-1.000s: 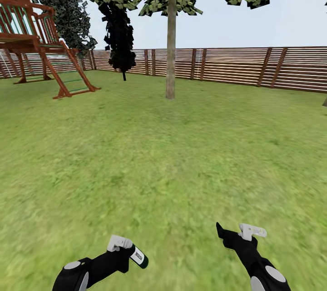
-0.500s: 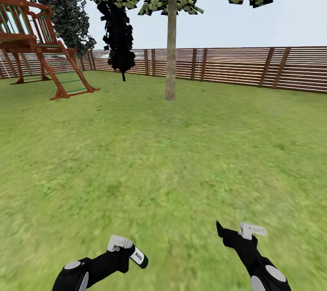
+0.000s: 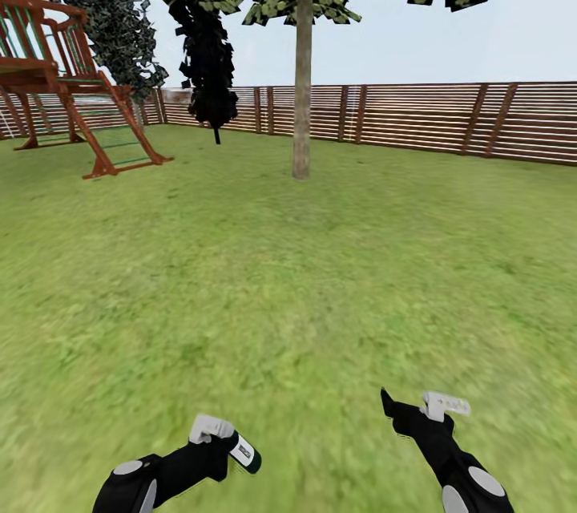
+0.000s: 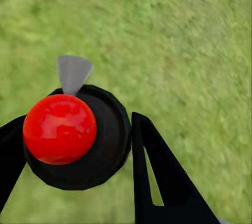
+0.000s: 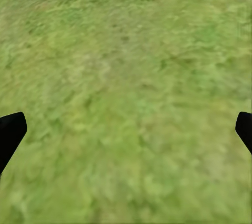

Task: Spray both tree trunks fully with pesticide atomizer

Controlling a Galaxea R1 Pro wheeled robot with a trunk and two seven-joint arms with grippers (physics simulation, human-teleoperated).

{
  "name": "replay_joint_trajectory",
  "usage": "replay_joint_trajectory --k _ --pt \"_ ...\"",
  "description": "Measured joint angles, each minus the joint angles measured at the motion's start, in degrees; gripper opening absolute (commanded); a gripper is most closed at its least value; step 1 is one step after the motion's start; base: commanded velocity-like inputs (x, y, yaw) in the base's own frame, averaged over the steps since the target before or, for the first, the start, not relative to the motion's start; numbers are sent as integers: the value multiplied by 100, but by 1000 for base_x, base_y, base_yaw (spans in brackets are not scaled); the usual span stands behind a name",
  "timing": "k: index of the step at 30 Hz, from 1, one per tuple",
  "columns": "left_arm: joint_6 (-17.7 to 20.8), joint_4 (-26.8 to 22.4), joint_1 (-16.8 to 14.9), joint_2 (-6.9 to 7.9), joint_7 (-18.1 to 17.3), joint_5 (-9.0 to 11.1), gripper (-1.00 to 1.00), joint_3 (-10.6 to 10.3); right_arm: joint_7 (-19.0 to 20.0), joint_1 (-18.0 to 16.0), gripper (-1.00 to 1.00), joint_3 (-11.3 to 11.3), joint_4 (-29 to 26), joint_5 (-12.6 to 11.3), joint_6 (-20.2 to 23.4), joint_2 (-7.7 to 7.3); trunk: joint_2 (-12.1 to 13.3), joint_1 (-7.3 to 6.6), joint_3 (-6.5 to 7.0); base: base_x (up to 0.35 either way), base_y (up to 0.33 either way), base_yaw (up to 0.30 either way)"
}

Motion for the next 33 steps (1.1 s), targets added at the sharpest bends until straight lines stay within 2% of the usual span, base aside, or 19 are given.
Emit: replay_joint_trajectory --k 33 --pt "1 9 0 -2 7 -15 -100 0 0 1 100 9 -23 0 1 3 0 0 0 342 0 0"
